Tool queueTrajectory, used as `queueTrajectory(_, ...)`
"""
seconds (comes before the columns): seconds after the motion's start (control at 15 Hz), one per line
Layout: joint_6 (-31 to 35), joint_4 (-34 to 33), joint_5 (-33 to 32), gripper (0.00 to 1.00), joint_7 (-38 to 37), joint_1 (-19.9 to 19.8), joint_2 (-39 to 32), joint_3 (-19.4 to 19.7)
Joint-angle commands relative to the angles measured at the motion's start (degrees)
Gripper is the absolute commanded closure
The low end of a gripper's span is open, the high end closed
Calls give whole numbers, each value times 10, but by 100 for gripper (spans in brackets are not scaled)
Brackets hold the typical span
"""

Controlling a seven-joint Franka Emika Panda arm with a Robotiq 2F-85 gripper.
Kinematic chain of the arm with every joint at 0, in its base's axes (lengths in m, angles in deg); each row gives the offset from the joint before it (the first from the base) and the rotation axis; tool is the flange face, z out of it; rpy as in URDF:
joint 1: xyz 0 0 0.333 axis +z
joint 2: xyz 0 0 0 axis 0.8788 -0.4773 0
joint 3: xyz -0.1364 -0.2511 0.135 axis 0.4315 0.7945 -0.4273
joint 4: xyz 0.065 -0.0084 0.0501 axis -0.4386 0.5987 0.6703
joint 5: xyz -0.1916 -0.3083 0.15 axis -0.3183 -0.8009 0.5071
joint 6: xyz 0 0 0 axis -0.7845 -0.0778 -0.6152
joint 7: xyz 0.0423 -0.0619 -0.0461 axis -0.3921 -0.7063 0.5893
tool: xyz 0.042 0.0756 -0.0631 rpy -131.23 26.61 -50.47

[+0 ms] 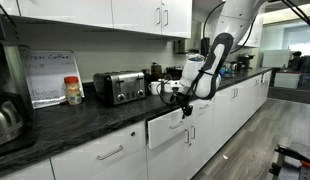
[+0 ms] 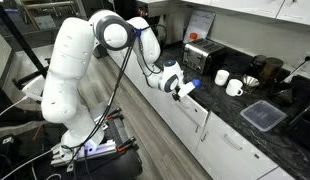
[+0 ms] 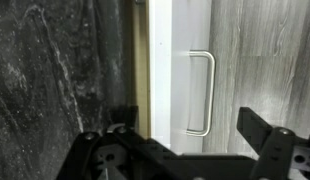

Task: Open the second drawer from the right

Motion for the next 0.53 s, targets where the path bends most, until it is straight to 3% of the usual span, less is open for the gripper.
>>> queueTrajectory(0.0, 17, -8, -14, 0, -6, 2, -23, 4)
queueTrajectory(0.47, 23, -1, -13, 0, -7, 0, -26, 5)
